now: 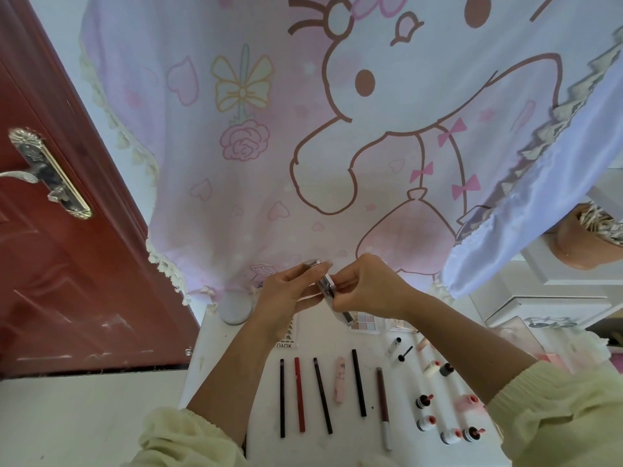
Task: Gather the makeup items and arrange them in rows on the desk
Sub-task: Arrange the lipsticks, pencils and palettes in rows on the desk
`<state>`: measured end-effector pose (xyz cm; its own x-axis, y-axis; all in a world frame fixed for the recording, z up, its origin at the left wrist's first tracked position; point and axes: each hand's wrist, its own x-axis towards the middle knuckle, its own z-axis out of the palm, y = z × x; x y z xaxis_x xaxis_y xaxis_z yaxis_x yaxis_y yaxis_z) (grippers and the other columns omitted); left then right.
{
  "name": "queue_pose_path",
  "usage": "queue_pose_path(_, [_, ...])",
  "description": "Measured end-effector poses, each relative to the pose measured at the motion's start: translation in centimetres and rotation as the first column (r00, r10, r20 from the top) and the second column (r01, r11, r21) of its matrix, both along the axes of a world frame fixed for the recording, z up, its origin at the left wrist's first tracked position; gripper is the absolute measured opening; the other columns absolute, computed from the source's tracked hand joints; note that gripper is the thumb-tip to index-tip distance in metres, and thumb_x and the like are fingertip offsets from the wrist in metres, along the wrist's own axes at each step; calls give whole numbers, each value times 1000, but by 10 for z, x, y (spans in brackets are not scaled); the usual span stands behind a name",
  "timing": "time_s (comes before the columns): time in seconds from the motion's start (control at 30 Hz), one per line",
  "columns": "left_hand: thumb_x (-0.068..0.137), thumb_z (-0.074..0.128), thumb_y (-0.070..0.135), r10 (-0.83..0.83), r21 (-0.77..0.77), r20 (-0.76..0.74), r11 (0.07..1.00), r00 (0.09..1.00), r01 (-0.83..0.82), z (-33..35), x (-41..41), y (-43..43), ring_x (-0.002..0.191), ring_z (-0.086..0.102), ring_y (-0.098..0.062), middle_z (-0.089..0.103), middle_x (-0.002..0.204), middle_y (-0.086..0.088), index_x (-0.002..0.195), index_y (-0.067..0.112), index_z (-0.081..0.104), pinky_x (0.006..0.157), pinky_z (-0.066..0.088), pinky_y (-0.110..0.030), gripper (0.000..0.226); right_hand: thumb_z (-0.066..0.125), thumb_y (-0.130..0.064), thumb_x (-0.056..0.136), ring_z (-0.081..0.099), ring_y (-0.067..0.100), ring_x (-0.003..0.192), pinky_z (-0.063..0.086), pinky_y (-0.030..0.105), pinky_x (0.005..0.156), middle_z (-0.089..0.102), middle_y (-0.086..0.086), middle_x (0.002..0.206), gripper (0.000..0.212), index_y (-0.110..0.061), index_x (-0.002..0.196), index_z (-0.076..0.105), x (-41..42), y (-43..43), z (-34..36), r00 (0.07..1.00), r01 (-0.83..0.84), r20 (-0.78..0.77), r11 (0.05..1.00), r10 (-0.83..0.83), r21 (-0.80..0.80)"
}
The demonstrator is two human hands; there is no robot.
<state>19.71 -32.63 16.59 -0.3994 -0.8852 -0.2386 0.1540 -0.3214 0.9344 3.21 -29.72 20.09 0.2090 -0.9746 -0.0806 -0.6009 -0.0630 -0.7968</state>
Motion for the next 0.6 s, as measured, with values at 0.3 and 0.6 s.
queue_pose_path(0.3, [71,70,38,-1,-1,-42,1000,999,1,-3,0,-1,99,70,-24,73,105,-8,111,11,70,93,53,-40,48,70,-6,72,50,17,46,50,32,52,63,13,59,5,-3,72,73,-3,-1,-6,995,103,4,991,-103,-87])
queue_pose_path(0.6, [70,73,35,82,113,-144,991,986,-66,-6,-1,-6,99,70,-26,73,104,-11,101,12,74,85,57,-36,39,67,-20,77,69,28,69,60,41,73,74,5,76,20,-23,93,78,1,-5,1,999,36,3,997,-35,-64])
